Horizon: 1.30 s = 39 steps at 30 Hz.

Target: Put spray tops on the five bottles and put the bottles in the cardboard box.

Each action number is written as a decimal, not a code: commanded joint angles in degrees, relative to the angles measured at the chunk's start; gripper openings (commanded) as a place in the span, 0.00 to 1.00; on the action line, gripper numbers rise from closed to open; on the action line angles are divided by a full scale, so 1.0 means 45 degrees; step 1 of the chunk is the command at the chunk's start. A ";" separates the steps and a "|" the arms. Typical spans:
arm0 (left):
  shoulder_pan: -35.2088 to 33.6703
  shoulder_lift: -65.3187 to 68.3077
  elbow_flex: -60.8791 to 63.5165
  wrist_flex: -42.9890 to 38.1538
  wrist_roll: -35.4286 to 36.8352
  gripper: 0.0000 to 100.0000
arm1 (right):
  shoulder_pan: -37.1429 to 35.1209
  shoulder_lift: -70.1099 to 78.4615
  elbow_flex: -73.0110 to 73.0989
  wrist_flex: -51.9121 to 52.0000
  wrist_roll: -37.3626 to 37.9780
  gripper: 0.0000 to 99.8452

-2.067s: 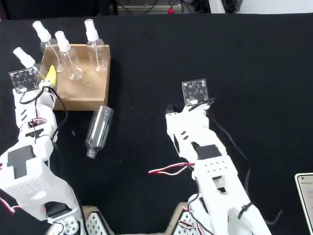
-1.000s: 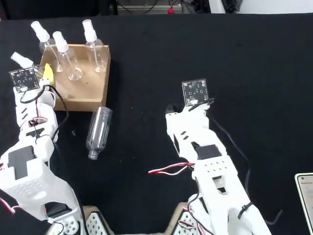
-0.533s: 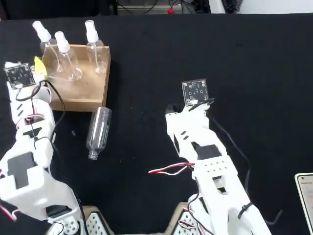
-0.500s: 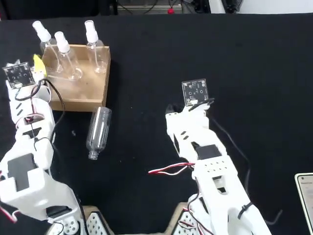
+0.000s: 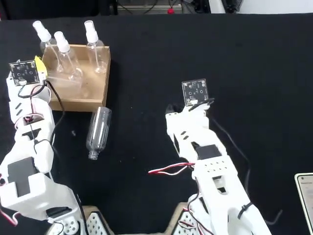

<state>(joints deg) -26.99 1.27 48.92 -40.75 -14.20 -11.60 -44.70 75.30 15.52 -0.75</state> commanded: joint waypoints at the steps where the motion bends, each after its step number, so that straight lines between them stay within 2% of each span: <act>1: -0.0029 -0.0703 -0.0166 0.0117 -0.0059 0.17 | 0.0313 0.0049 -0.0029 -0.0274 -0.0039 0.03; 3: -0.0049 -0.0703 -0.0244 0.0156 0.0059 0.17 | 0.0313 0.0049 -0.0029 -0.0274 -0.0039 0.03; 5: -0.0264 -0.0723 -0.0342 0.0488 0.0879 0.17 | 0.0293 0.0049 -0.0029 -0.0274 -0.0039 0.03; 7: -0.0537 -0.0938 -0.1084 0.1993 0.1915 0.17 | 0.0293 0.0049 -0.0029 -0.0274 -0.0039 0.03; 9: -0.1006 -0.1407 -0.2413 0.5001 0.3302 0.17 | 0.0293 0.0049 -0.0029 -0.0274 -0.0039 0.03; 12: -0.1436 -0.1875 -0.5519 1.1409 0.5626 0.18 | 0.0293 0.0049 -0.0049 -0.0293 -0.0039 0.03; 14: -0.1436 -0.1719 -0.7590 1.5297 0.6427 0.24 | 0.0293 0.0049 -0.0068 -0.0293 -0.0039 0.03; 16: -0.1299 -0.1231 -0.9231 1.8227 0.6545 0.31 | 0.0274 0.0049 -0.0068 -0.0293 -0.0039 0.03; 19: -0.1162 -0.0274 -1.0852 2.1099 0.6037 0.41 | 0.0274 0.0049 -0.0068 -0.0293 -0.0039 0.03; 21: -0.0811 0.0391 -1.1790 2.2271 0.6310 0.42 | 0.0274 0.0049 -0.0068 -0.0293 -0.0039 0.03; 27: 0.0029 0.2676 -1.4388 2.4498 0.8361 0.36 | 0.0274 0.0049 -0.0088 -0.0293 -0.0039 0.03; 31: 0.0225 0.3868 -1.6498 2.5944 0.9573 0.36 | 0.0274 0.0049 -0.0088 -0.0293 -0.0039 0.03; 39: 0.0244 0.5431 -1.8413 2.6921 1.0979 0.35 | 0.0293 0.0010 -0.0107 -0.0293 -0.0039 0.03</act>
<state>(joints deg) -26.55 24.92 -28.53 79.43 32.31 -11.60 -44.70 75.30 15.52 -0.75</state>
